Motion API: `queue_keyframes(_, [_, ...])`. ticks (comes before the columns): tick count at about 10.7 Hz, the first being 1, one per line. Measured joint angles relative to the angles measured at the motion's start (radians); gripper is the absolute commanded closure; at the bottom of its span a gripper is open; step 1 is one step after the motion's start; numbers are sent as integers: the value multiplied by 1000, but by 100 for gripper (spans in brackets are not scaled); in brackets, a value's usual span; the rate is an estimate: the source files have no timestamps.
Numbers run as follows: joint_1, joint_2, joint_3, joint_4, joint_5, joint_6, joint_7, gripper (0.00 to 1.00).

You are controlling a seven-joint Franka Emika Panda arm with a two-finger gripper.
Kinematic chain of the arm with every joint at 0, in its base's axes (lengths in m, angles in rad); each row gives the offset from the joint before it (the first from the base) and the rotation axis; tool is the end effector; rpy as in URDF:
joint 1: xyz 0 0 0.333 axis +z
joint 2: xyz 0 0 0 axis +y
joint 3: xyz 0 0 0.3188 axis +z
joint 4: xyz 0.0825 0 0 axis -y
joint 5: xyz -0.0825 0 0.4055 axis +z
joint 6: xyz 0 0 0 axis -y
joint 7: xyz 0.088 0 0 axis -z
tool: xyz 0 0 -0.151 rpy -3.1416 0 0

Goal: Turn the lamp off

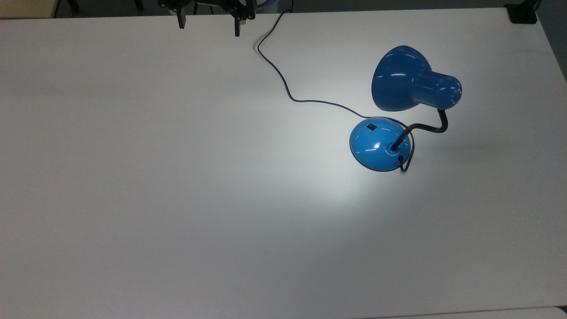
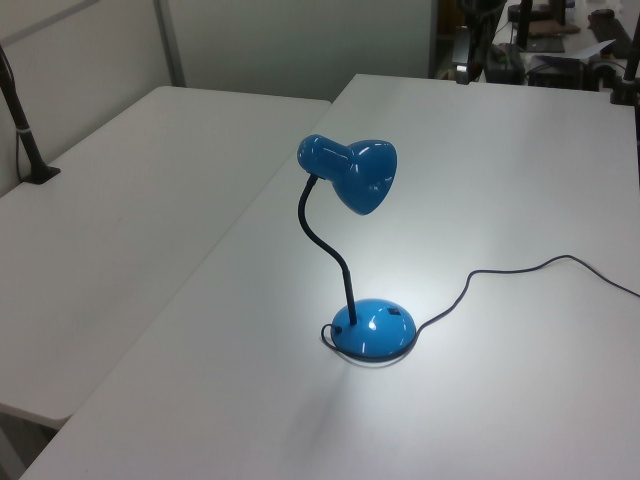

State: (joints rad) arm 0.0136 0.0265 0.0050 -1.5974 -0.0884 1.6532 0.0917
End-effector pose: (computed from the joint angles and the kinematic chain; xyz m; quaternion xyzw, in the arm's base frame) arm 0.5928 -0.0017 0.5626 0.9984 -0.0335 0.0170 0.0431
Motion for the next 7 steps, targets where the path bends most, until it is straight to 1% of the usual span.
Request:
queue_keyframes(6, [0,0,-4,0,-1,0,0,0])
queue_keyframes(7, [0,0,-4,0,-1,0,0,8])
